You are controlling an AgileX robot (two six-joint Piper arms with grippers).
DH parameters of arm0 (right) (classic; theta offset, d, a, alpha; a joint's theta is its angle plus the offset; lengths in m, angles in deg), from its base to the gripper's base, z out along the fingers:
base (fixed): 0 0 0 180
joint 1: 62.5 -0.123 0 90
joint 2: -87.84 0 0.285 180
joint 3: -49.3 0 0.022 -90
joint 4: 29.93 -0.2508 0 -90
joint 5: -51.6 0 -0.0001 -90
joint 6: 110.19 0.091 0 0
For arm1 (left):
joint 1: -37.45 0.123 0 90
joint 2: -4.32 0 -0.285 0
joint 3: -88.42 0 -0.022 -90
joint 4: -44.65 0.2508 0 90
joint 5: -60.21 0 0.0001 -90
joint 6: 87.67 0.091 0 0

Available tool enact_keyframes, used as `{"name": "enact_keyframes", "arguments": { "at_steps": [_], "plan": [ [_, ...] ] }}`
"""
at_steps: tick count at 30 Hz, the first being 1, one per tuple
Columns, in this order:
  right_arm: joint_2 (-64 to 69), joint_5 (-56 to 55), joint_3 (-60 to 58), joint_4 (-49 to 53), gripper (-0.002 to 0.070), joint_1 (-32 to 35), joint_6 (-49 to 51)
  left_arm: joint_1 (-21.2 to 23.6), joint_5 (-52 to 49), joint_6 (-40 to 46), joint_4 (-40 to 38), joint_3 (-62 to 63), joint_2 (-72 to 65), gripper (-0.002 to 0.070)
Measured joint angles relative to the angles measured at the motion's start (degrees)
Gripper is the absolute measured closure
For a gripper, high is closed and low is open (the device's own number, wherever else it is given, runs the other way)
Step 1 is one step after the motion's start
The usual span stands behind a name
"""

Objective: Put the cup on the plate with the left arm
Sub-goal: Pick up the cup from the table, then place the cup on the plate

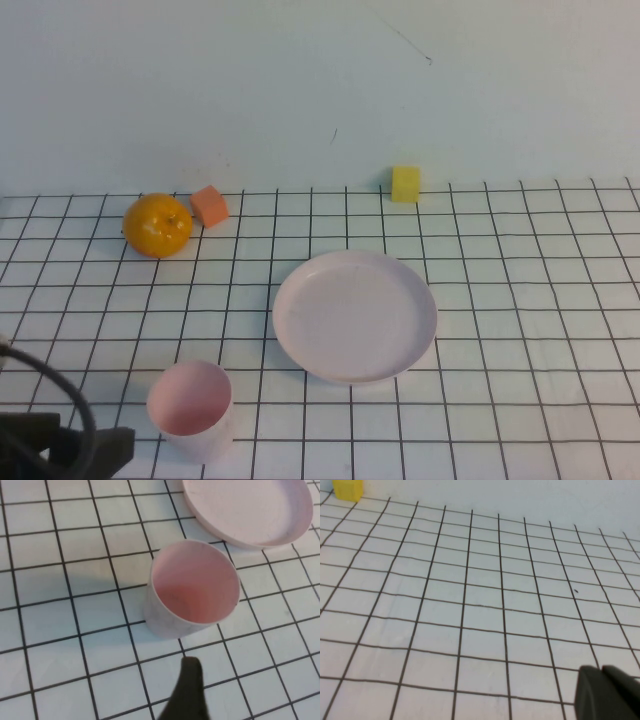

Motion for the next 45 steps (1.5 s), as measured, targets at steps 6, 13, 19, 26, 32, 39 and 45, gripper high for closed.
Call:
{"name": "enact_keyframes", "arguments": {
  "at_steps": [6, 13, 19, 26, 32, 39, 45],
  "plan": [
    [0.0, 0.0, 0.0, 0.0, 0.0678, 0.0, 0.0, 0.0, 0.25, 1.13, -0.12, 6.09, -11.5, 0.0076],
    [0.0, 0.0, 0.0, 0.0, 0.0678, 0.0, 0.0, 0.0, 5.04, 4.63, -2.71, 9.92, -25.1, 0.0071],
    [0.0, 0.0, 0.0, 0.0, 0.0678, 0.0, 0.0, 0.0, 5.8, 7.61, -6.77, 12.69, -38.39, 0.0104],
    [0.0, 0.0, 0.0, 0.0, 0.0678, 0.0, 0.0, 0.0, 4.72, 7.74, -6.66, 16.37, -47.66, 0.0242],
    [0.0, 0.0, 0.0, 0.0, 0.0678, 0.0, 0.0, -2.02, 5.03, 9.91, -4.66, 17.45, -50.0, 0.0571],
    [0.0, 0.0, 0.0, 0.0, 0.0678, 0.0, 0.0, -7.44, 8.26, 10.13, -3.28, 18.11, -50.13, 0.0662],
    [0.0, 0.0, 0.0, 0.0, 0.0678, 0.0, 0.0, -11.11, 8.31, 8.98, -6.82, 25.04, -50.41, 0.0664]
  ]
}}
